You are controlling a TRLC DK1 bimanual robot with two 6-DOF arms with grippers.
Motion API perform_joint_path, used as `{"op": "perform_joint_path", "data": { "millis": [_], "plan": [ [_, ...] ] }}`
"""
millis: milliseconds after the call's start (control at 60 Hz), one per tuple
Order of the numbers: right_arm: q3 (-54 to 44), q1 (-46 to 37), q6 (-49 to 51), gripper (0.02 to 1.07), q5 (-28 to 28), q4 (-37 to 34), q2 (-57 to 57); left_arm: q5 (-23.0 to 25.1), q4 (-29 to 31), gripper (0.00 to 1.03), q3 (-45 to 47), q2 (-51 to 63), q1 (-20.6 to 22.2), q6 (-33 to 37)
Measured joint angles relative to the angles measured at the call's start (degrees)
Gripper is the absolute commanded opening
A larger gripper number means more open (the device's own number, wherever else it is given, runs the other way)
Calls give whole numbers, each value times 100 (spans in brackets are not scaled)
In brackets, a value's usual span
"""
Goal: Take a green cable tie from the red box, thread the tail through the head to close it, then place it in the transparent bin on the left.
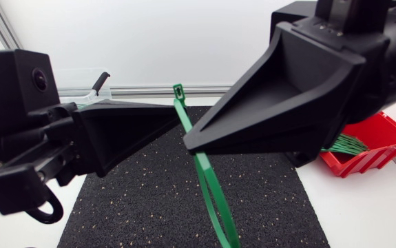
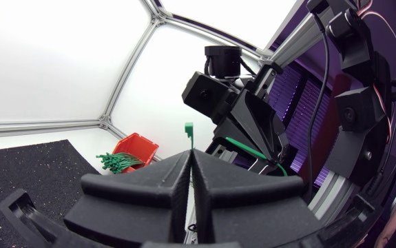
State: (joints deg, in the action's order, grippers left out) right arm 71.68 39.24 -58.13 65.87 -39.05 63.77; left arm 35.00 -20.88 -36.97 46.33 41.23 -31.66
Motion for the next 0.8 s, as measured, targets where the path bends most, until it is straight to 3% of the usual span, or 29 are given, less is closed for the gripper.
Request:
{"op": "perform_joint_path", "data": {
  "millis": [800],
  "plan": [
    [-13,-63,-2,8,17,44,61,-125,35,4,9,-59,184,39]
  ]
}}
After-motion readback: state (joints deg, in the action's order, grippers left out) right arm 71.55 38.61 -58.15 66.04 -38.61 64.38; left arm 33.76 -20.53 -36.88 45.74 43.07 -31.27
